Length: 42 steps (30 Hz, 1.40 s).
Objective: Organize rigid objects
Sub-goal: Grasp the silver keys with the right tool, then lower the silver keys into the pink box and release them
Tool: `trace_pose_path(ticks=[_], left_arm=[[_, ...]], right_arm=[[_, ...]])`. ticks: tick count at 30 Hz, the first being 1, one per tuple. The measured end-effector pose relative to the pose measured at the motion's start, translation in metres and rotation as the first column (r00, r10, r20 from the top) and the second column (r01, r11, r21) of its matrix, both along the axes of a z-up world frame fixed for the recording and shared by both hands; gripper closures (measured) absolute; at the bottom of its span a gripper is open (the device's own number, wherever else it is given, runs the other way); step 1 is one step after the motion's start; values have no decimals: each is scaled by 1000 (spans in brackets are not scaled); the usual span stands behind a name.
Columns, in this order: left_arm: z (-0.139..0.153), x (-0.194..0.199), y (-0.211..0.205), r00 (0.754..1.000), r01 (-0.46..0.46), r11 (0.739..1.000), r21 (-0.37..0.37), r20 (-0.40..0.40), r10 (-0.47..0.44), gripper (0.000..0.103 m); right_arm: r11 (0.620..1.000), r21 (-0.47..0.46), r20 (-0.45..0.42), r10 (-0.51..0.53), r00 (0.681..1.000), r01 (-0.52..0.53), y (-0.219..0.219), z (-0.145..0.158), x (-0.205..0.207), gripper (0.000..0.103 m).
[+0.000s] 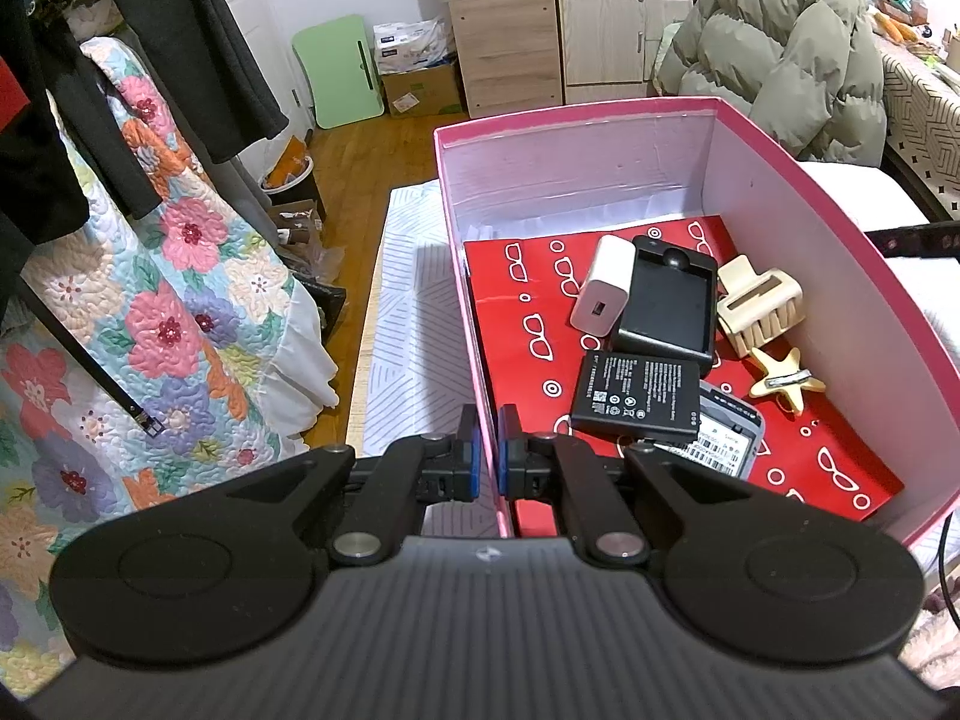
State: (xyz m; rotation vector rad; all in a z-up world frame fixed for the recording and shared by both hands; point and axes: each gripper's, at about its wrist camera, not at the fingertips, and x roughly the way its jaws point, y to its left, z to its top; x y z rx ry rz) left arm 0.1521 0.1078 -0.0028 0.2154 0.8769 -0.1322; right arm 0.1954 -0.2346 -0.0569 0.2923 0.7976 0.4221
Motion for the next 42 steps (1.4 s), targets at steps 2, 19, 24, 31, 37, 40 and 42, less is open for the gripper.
trace_pose_path(ticks=[2,19,24,31,37,40,42], left_arm=[[0,0,0,1000,0,1000,0,0,0,99],[2,-2,-4,1000,11,1000,17,6,-11,99],[2,-1,-2,1000,10,1000,14,5,-10,99],[3,-1,1,1000,2,1000,0,6,-2,99],[2,-1,2,1000,0,1000,0,11,0,99],[1,-2,2,1000,-10,1000,-2,17,10,99],[0,-2,1,1000,-11,1000,6,21,11,99]], right_arm=[[1000,2,4,-10,1000,10,-2,7,-3,98],[977,-76,172,210,962,-199,71,133,-14,98],[940,-22,42,341,939,-340,120,123,15,98],[921,50,-133,390,911,-387,182,61,50,97],[937,19,-88,350,933,-349,183,63,45,71],[939,33,-68,343,937,-341,161,79,33,64],[946,2,-53,323,945,-323,144,89,21,62]])
